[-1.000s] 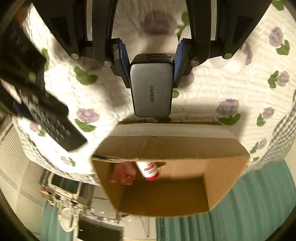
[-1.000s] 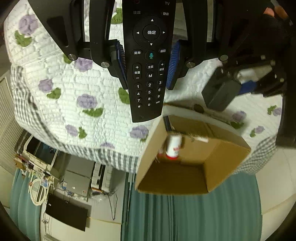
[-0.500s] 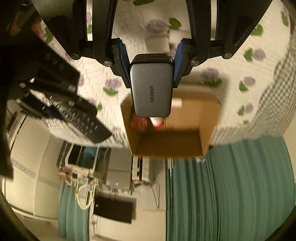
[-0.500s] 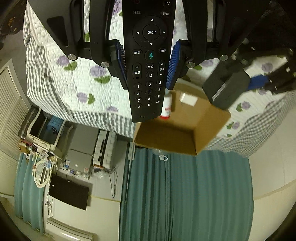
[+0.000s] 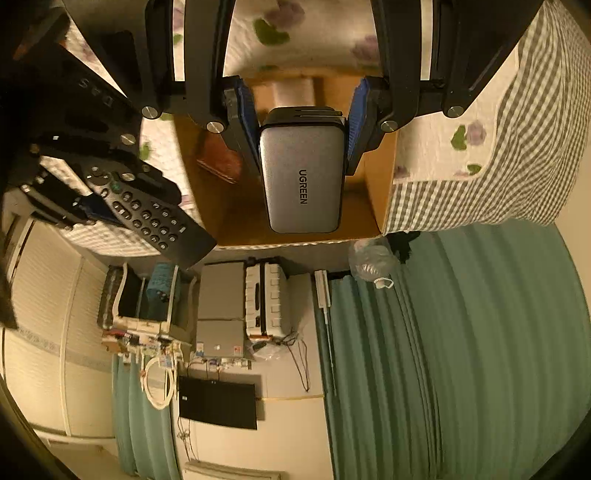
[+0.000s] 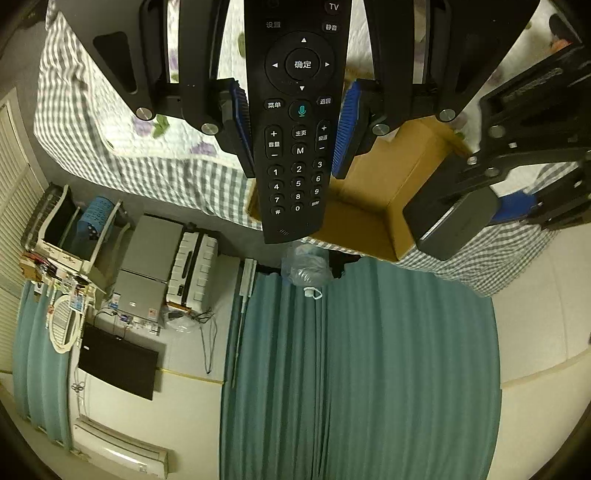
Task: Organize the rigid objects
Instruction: 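Carry the grey hub into the box and open the left tool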
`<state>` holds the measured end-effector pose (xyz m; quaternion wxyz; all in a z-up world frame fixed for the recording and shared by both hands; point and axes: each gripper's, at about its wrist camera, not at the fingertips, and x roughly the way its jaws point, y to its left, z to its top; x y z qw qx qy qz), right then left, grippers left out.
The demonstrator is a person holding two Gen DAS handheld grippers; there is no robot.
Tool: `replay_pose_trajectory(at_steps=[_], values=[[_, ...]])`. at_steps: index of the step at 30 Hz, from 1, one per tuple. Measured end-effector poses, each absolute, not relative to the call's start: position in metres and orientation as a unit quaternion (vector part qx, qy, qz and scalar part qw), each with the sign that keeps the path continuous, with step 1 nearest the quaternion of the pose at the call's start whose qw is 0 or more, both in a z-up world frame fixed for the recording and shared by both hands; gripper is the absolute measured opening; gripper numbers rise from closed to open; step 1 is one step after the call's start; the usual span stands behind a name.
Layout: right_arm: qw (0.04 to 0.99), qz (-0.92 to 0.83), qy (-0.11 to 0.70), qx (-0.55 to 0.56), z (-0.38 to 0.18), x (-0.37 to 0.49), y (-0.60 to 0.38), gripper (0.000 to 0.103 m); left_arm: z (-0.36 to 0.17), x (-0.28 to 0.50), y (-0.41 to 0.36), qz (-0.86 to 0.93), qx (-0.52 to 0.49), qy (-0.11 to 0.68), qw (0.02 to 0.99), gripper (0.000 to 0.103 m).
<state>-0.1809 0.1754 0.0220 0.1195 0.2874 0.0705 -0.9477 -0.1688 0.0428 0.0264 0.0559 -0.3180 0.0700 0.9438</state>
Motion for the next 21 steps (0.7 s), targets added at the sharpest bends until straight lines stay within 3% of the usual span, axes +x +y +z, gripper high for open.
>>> replay_pose_trajectory(at_steps=[14,21], values=[[0.134,-0.937,0.064,0.316,-0.028,-0.238,0.174,0.04,-0.05,-0.252,0.038,0.917,-0.38,0.117,0.042,0.045],[0.124,-0.936,0.065,0.322,-0.029,-0.227,0.18,0.04,-0.041,-0.233,0.027,0.929,-0.355,0.104,0.022,0.062]])
